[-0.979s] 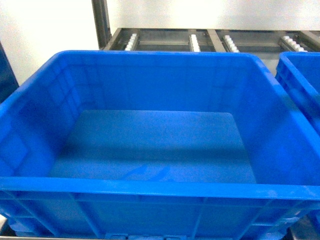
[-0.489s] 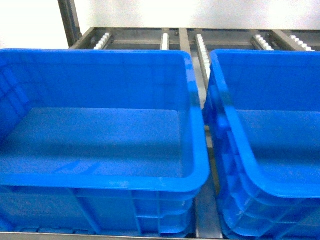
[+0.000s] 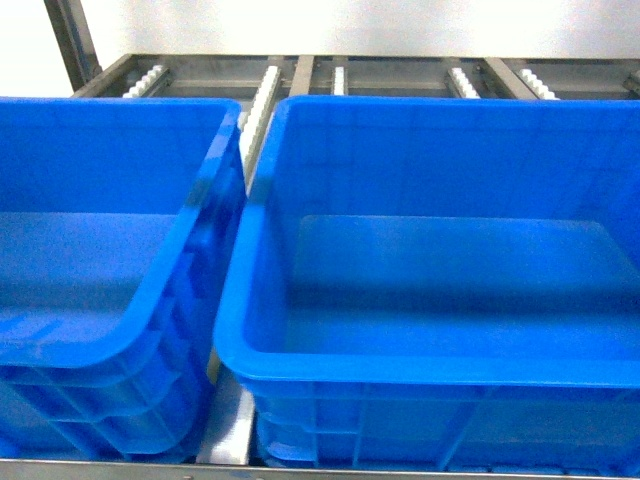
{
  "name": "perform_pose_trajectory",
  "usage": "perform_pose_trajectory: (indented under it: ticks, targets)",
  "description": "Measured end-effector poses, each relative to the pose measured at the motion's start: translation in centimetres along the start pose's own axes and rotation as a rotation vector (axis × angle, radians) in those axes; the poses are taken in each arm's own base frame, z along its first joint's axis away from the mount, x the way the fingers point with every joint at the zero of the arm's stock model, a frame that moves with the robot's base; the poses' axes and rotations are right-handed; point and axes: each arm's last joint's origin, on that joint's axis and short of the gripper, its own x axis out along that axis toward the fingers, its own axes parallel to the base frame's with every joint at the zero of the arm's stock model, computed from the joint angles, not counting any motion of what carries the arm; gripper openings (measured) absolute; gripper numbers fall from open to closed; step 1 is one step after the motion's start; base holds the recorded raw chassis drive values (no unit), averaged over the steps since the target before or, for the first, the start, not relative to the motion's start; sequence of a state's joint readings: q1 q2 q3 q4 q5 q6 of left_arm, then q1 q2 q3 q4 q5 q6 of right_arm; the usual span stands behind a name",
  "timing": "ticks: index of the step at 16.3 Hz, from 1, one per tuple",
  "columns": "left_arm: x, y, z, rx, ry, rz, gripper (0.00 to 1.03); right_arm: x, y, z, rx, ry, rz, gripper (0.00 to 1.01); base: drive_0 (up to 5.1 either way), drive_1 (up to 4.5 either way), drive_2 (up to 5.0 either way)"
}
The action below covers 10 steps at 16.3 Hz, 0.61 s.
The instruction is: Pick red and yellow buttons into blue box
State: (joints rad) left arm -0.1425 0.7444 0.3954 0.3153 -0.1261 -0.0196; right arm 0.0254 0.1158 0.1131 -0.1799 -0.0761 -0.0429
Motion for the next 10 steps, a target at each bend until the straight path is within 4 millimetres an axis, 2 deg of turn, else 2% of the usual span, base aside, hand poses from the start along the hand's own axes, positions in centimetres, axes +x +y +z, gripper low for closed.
perform_pose_trajectory:
  ticks: [1,9,10]
  targets:
    - [-0.02,0.0,0.02,0.0,-0.001,0.0,0.3,0.0,0.0,0.01,0.0,-0.001,0.0,0.4,5.2,-2.27,-2.3]
    - [-0.05,0.03,0.03,0.0,-0.003,0.002,0.3,0.0,0.0,0.01,0.0,-0.001,0.0,0.4,0.0,0.12,-0.1]
    - [-0.05,0.03,0.04,0.0,-0.003,0.001,0.3,0.0,0.0,0.0,0.0,0.0,0.0,0.4,4.2,-1.1,-2.9]
